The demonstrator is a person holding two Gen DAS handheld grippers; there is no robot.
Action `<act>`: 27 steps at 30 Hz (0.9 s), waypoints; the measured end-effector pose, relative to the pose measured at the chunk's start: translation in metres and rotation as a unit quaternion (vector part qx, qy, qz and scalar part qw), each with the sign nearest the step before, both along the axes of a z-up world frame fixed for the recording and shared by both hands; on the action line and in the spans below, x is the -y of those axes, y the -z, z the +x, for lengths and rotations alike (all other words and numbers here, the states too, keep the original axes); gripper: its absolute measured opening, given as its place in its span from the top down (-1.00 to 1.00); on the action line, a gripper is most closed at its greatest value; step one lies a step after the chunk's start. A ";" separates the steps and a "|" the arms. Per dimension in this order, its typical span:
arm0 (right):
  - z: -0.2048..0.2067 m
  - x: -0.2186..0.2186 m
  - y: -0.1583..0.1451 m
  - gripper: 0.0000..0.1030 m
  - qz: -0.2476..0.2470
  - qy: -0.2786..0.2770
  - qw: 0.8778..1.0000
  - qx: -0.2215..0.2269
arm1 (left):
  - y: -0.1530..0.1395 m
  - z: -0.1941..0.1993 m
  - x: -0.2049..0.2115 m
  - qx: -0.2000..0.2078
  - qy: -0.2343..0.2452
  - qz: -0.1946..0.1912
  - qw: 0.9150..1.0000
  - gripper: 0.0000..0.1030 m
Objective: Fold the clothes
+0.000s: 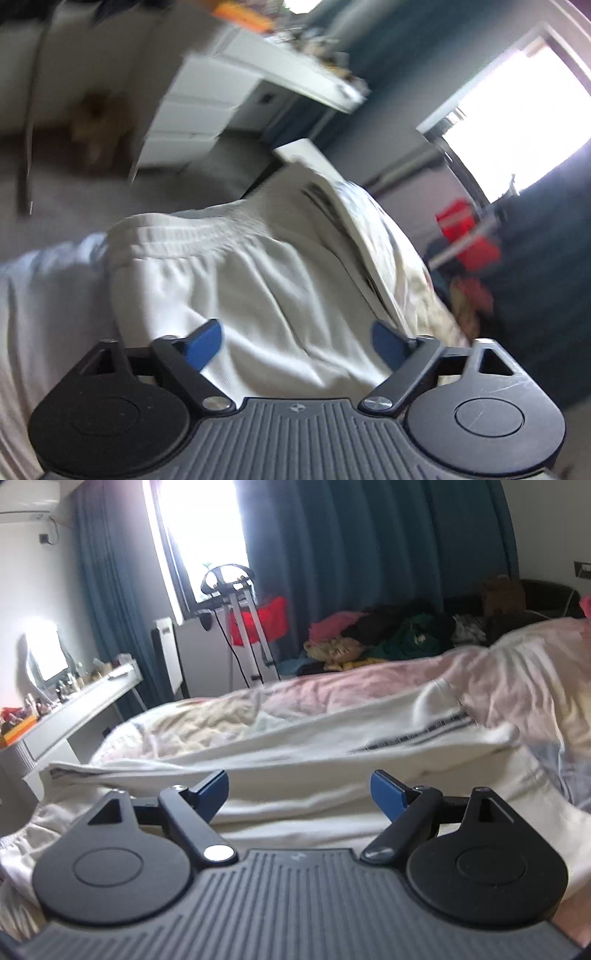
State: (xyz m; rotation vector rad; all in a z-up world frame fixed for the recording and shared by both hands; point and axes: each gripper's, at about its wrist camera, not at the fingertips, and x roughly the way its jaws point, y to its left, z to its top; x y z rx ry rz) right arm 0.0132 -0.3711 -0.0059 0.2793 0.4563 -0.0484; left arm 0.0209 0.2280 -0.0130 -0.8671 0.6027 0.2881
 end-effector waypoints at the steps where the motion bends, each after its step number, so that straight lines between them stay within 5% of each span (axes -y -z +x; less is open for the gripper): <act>1: 0.000 0.002 0.003 -0.66 0.000 0.006 1.000 -0.009 | 0.004 -0.003 -0.011 0.004 -0.019 -0.015 1.000 -0.61; 4: 0.000 0.012 0.006 -0.66 0.013 0.022 0.999 -0.028 | 0.020 -0.018 -0.027 -0.006 -0.071 -0.026 0.997 -0.64; 10: -0.011 0.029 0.002 -0.66 -0.010 0.065 0.998 0.007 | 0.038 -0.039 -0.038 -0.026 -0.116 -0.090 0.989 -0.62; 18: -0.013 0.063 0.014 -0.66 0.028 0.129 0.991 -0.037 | 0.036 -0.003 -0.022 -0.083 -0.068 -0.022 0.994 -0.54; 27: -0.054 0.120 0.029 -0.66 0.117 0.294 0.948 -0.025 | 0.048 -0.007 -0.031 -0.082 -0.056 -0.031 0.995 -0.50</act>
